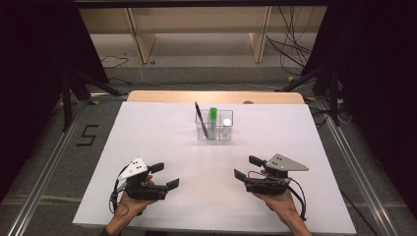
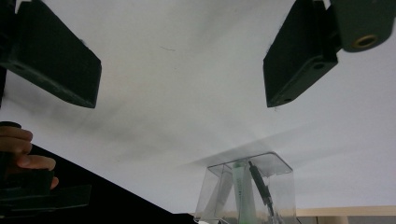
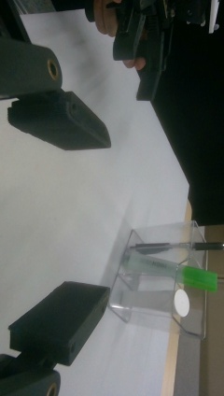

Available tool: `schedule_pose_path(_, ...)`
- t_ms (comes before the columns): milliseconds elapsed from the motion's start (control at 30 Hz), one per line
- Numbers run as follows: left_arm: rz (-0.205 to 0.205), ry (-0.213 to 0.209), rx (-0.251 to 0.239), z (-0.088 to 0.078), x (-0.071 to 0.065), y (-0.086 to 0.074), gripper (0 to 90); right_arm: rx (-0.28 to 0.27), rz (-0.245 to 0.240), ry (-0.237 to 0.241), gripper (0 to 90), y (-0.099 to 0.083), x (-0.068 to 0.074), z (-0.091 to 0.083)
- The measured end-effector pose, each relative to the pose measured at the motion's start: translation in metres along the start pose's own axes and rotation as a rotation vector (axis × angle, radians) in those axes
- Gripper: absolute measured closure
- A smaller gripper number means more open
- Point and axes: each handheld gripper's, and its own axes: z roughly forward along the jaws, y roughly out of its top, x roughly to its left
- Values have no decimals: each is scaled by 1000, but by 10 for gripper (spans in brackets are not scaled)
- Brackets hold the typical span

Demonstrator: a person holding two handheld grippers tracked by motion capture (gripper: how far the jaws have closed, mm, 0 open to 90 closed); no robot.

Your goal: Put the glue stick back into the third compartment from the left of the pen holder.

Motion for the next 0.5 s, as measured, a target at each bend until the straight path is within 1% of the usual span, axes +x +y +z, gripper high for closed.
schedule_pose_path(100, 3, -1, 0, 0, -1, 0, 112, 0, 12, 5, 246, -4, -1, -4)
schedule_pose_path(200, 4, -4, 0, 0, -1, 0, 112, -2, 3, 8, 243, -7, 0, -9)
schedule_pose_path(500, 4, -2, -2, 0, -2, 0, 112, -11, 7, 1, 229, -14, 2, -21)
